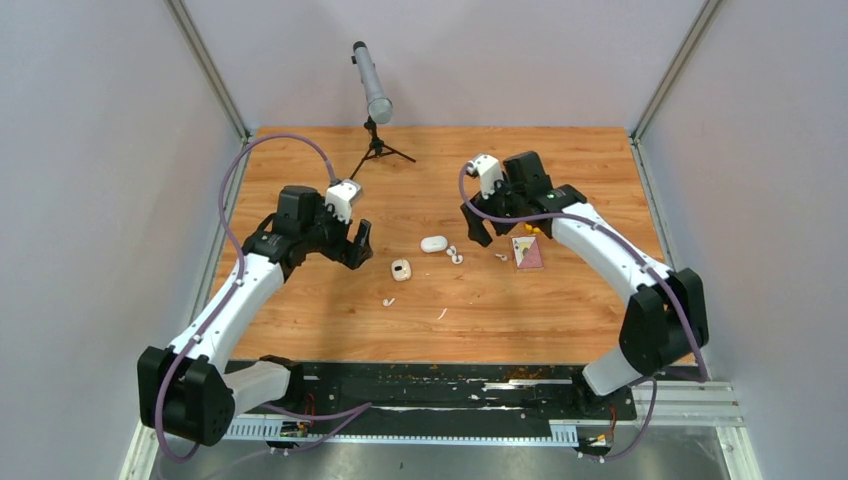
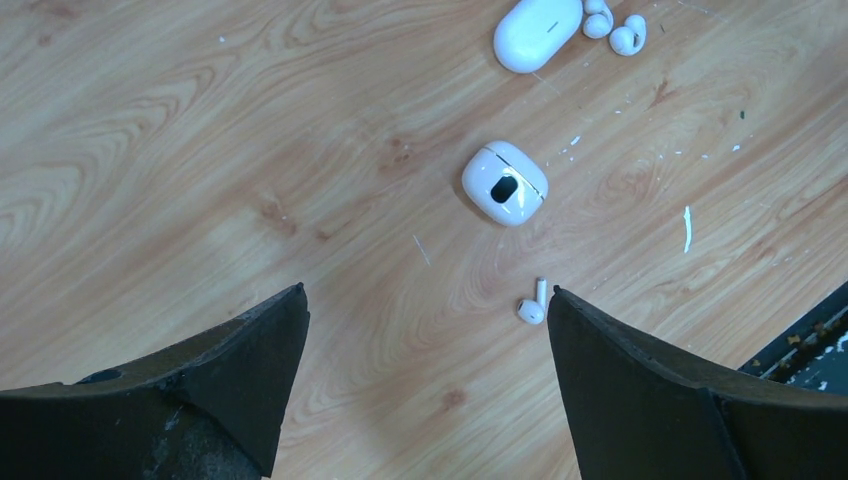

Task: Insert the wireless bluetooth earbuds into the charging case
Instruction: Pick up the charging case at the center of the board.

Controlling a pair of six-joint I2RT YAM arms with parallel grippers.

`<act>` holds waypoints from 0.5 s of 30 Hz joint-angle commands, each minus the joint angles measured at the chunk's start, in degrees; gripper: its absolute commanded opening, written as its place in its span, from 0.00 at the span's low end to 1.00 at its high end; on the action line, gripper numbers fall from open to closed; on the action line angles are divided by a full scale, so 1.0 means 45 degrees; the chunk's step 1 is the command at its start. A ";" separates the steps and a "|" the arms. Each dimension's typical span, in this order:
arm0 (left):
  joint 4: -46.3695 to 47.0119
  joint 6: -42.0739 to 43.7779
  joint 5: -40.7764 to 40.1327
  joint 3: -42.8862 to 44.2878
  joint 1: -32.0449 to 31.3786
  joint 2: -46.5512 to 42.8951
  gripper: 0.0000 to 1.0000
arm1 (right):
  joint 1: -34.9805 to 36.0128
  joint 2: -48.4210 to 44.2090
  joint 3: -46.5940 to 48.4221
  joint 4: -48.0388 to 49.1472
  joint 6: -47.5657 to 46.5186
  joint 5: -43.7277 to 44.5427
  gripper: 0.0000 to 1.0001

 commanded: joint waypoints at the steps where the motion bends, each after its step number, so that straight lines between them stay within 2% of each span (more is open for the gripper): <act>1: 0.0339 -0.1100 -0.0265 -0.0267 -0.0040 -0.0516 0.96 | 0.0767 0.1456 0.1150 0.1205 0.0403 0.0465 0.81; 5: 0.0435 -0.1097 -0.0745 -0.0556 0.0006 -0.1078 0.97 | 0.1301 0.3307 0.3146 -0.0072 -0.1856 -0.2073 0.78; 11: 0.0709 -0.1448 -0.0861 -0.1087 0.0531 -0.1604 0.98 | 0.2371 0.4643 0.4658 0.0056 -0.1312 -0.1231 0.75; 15: 0.0805 -0.2295 -0.0935 -0.1348 0.0977 -0.1740 0.98 | 0.3232 0.5377 0.5127 -0.0309 -0.2269 -0.1714 0.74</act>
